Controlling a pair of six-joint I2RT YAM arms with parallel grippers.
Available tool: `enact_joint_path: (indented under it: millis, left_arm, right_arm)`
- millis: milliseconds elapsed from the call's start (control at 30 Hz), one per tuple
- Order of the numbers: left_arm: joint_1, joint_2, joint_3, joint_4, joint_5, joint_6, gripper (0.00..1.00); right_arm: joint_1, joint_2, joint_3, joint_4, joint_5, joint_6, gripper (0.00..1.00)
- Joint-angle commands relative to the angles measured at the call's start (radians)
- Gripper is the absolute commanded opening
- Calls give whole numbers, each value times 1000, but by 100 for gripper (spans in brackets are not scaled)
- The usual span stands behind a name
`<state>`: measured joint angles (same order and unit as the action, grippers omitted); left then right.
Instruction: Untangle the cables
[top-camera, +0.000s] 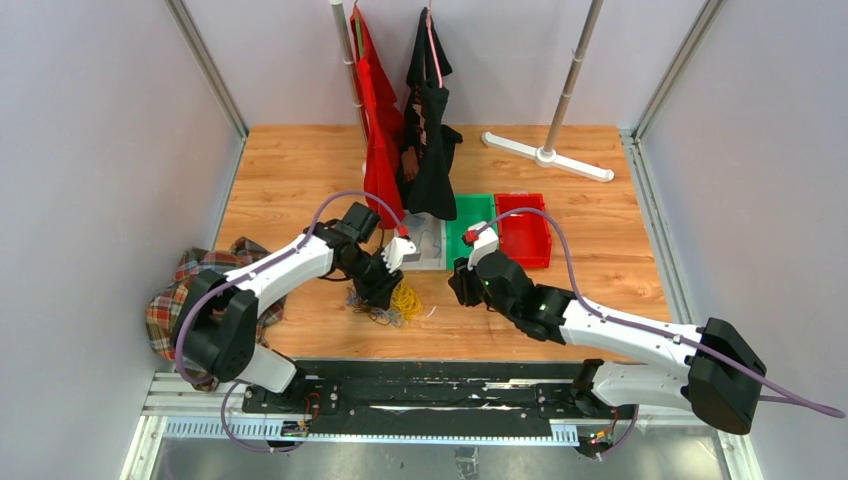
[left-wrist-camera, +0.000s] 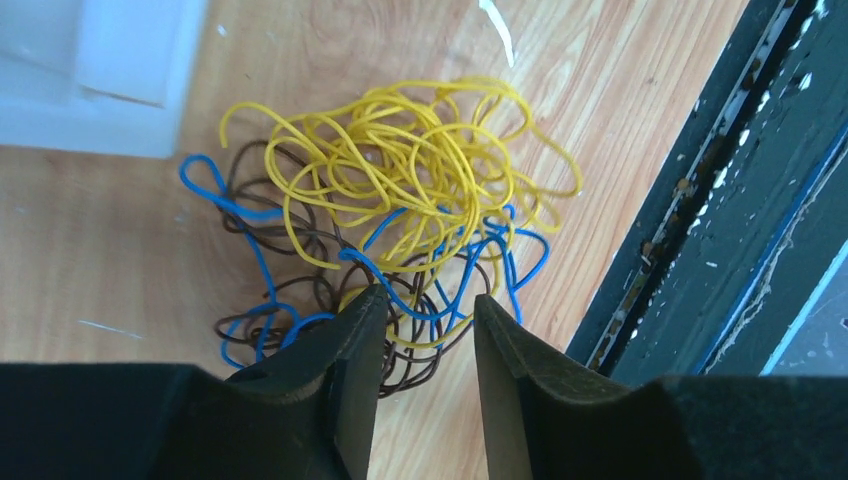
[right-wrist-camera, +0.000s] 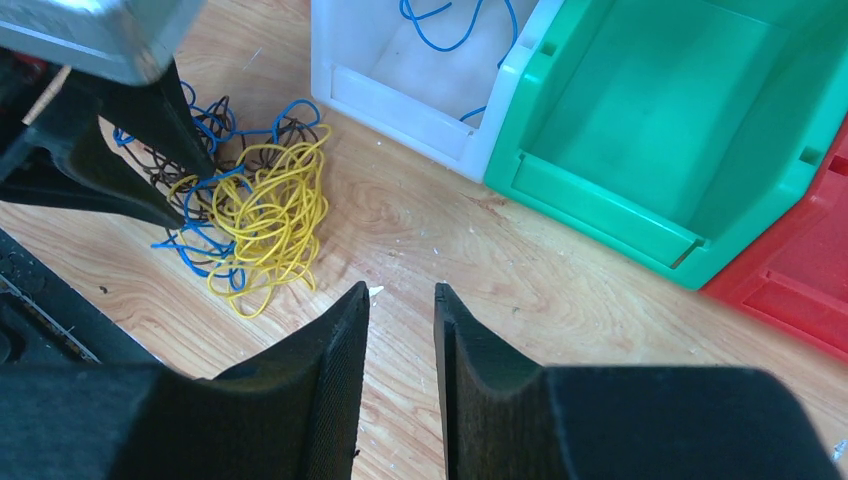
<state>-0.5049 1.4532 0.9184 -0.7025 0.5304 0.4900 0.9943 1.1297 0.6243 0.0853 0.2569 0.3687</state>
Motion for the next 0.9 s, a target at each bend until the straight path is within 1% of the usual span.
enact_joint_path:
  millis: [0, 67, 200, 300, 400, 533, 600, 700, 733, 767, 800, 867]
  left_arm:
    - [4, 21, -44, 15, -22, -22, 39]
    - [5, 20, -46, 11, -14, -19, 33]
    - [5, 2, -7, -9, -6, -38, 11]
    - [5, -41, 42, -48, -4, -47, 1]
    - [5, -102, 76, -75, 12, -61, 1]
    - [5, -170, 84, -83, 34, -74, 1]
    - [5, -184, 80, -83, 36, -79, 1]
    - [5, -184, 73, -88, 29, -85, 1]
    - [5, -181, 64, -88, 26, -84, 2]
    - [5, -174, 53, -88, 23, -83, 11]
    - [5, -165, 39, -89, 20, -83, 26]
    - [5, -141, 13, -79, 9, -80, 44]
  right_arm:
    - [14, 5, 19, 19, 5, -20, 30]
    - [14, 11, 25, 19, 4, -22, 29]
    - [14, 16, 36, 22, -10, -25, 24]
    - [15, 12, 39, 23, -16, -28, 21]
    - [15, 8, 43, 26, -24, -34, 19]
    - [15, 1, 44, 33, -28, -34, 16]
    - [17, 0, 38, 37, -29, -30, 13]
    - [27, -8, 33, 48, -28, -33, 14]
    - [31, -10, 33, 46, -24, -34, 15]
    - [34, -12, 33, 44, -19, -35, 17]
    - [36, -17, 31, 43, -14, -34, 20]
    - [40, -27, 27, 44, -4, -34, 25]
